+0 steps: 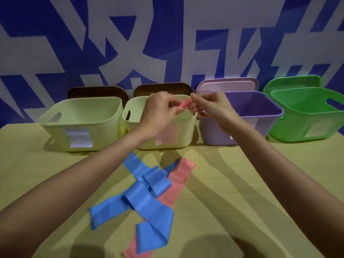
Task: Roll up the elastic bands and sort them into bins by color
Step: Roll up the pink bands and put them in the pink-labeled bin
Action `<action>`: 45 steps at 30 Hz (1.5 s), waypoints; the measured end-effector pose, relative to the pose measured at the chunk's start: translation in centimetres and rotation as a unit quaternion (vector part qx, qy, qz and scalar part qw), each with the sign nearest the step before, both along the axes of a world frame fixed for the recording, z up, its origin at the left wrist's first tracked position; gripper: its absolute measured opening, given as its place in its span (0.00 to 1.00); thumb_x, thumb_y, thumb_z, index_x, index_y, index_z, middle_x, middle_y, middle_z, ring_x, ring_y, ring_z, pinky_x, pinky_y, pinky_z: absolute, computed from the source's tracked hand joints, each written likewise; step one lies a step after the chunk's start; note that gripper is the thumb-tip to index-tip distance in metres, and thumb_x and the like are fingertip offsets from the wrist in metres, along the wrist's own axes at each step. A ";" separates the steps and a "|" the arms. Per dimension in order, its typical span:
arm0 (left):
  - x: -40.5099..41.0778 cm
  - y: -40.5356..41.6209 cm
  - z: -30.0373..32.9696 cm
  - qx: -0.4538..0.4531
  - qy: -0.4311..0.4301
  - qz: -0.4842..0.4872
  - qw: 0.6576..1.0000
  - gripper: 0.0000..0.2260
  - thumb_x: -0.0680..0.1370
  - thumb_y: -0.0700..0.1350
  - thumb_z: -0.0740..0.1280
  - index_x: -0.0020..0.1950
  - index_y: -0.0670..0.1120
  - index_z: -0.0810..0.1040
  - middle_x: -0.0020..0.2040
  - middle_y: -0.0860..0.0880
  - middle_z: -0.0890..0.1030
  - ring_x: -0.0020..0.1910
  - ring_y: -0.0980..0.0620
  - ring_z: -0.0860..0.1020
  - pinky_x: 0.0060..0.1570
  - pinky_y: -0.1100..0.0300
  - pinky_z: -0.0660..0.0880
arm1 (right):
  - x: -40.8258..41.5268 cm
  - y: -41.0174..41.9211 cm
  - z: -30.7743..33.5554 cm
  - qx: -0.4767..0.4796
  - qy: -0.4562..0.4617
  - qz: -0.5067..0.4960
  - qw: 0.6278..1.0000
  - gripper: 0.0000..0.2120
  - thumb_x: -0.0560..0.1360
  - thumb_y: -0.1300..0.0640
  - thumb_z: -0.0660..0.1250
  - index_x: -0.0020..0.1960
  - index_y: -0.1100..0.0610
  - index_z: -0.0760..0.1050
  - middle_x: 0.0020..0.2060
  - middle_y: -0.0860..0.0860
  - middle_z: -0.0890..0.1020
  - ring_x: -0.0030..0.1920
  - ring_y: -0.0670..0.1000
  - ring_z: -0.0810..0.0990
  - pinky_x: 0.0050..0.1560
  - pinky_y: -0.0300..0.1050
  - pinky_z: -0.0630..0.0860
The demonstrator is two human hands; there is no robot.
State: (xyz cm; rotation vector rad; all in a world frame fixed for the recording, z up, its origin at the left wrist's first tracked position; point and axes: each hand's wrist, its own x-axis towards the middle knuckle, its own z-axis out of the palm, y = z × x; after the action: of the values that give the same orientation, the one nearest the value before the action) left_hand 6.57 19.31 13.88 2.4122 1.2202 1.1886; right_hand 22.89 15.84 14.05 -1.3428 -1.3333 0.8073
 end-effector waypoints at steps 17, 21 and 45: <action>3.0 13.3 -2.7 -0.535 -0.029 0.096 0.839 0.05 0.75 0.37 0.70 0.50 0.39 0.78 0.39 0.45 0.81 0.35 0.54 0.78 0.35 0.62 0.75 | 2.5 9.4 -3.0 0.047 -0.335 -0.013 0.941 0.12 0.78 0.56 0.67 0.59 0.58 0.78 0.53 0.54 0.80 0.52 0.50 0.78 0.49 0.41 0.74; 4.3 14.9 -4.8 -0.580 0.018 0.098 0.808 0.08 0.78 0.34 0.64 0.39 0.40 0.75 0.30 0.48 0.80 0.34 0.53 0.78 0.33 0.62 0.76 | 2.9 11.0 -3.4 0.038 -0.345 -0.005 0.938 0.14 0.78 0.54 0.67 0.62 0.57 0.77 0.56 0.54 0.77 0.55 0.50 0.76 0.50 0.38 0.71; 6.9 16.8 -9.1 -0.537 0.167 0.060 0.824 0.06 0.74 0.35 0.71 0.49 0.36 0.77 0.33 0.45 0.78 0.28 0.51 0.77 0.22 0.62 0.74 | 3.7 11.8 -4.1 0.043 -0.348 -0.002 0.937 0.14 0.77 0.53 0.68 0.60 0.57 0.78 0.54 0.53 0.77 0.52 0.48 0.75 0.48 0.37 0.69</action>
State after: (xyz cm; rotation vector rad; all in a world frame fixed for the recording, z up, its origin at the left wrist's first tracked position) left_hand 13.45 36.12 4.83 1.6578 1.5499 -0.0517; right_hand 26.59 27.66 9.99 -1.6317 -1.8788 0.2518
